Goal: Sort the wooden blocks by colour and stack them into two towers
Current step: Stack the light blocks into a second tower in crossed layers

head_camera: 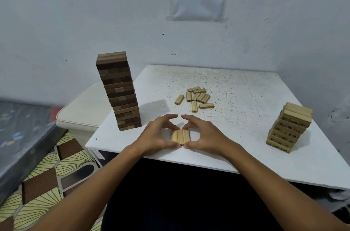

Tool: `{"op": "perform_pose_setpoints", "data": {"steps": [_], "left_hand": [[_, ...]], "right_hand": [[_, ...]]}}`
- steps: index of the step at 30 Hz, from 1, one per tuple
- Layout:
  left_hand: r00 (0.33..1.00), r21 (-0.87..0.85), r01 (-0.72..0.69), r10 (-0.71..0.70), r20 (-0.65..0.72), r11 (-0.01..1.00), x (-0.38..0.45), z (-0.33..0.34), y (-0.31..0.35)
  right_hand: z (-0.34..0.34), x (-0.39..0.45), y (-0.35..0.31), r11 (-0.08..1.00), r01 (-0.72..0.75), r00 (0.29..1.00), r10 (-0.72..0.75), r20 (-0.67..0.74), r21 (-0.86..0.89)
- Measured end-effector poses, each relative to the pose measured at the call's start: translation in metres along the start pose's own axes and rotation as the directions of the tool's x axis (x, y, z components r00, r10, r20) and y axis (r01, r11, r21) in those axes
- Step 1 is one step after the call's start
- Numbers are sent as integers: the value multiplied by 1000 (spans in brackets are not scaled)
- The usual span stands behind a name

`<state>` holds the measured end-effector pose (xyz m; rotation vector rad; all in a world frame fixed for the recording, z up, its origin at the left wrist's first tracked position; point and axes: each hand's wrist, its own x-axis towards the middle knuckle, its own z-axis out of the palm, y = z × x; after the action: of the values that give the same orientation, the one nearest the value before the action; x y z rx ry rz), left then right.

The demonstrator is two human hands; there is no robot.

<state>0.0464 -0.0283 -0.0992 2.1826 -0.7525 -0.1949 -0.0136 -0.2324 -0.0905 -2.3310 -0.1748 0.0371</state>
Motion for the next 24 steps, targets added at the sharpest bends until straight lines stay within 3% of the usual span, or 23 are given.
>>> {"op": "perform_pose_setpoints", "data": {"steps": [7,12,24], "left_hand": [[1000,-34,-12,12,0,999,6,-2,10],[994,-24,-104,105,22,994,27,-14,34],[931,-72,-347,353,94,935,94,4,158]], "right_hand": [[-4,-1,-6,1000,29,999,-29,-18,-8],[-35,-9,-18,997,70,994,-74,-87,-44],[-151,-63,-16,992,-27,940,-15,-341,-119]]}}
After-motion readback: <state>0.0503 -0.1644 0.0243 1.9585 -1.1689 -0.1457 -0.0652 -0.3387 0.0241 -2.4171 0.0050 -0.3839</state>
